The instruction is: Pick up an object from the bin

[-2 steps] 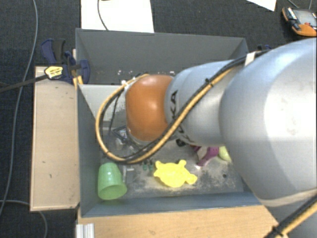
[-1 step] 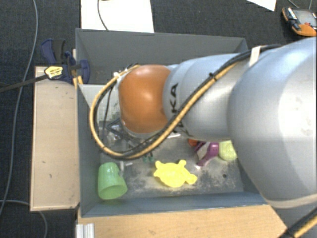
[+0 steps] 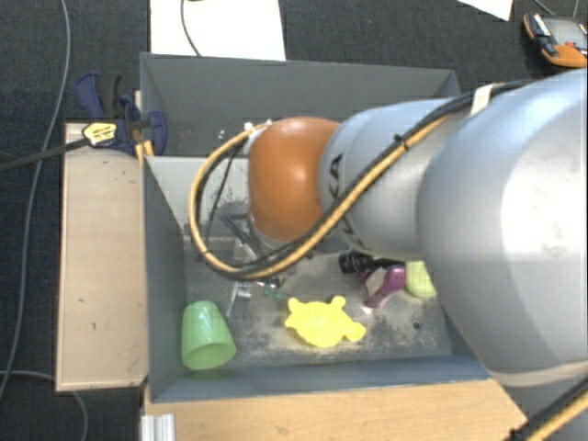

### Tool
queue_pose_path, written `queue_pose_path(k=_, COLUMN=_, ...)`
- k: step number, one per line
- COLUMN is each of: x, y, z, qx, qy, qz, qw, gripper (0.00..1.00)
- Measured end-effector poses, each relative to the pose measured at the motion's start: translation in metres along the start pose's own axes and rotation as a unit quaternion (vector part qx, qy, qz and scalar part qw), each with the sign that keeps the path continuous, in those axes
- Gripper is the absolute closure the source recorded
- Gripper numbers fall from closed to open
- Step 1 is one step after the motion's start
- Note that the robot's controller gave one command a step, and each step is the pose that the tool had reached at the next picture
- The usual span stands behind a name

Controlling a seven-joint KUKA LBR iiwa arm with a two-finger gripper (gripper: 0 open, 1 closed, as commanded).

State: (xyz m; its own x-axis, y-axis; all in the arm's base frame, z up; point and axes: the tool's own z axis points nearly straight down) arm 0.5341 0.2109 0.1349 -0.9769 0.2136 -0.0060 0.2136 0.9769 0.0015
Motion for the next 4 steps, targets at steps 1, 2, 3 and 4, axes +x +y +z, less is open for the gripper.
queue_pose_path(k=1, x=0.016, y=0.036, z=-0.019, qx=-0.002, qy=-0.0022, qz=-0.205, qw=0.9788, gripper=0.0)
queue_pose_path(k=2, x=0.006, y=-0.003, z=-0.009, qx=0.0, qy=-0.0011, qz=-0.011, qw=0.9999, gripper=0.0)
queue_pose_path(k=3, x=0.015, y=0.041, z=-0.05, qx=-0.003, qy=-0.004, qz=-0.21, qw=0.9777, gripper=0.0)
queue_pose_path(k=4, x=-0.021, y=-0.014, z=-0.067, qx=0.001, qy=-0.0023, qz=-0.042, qw=0.9991, gripper=0.0)
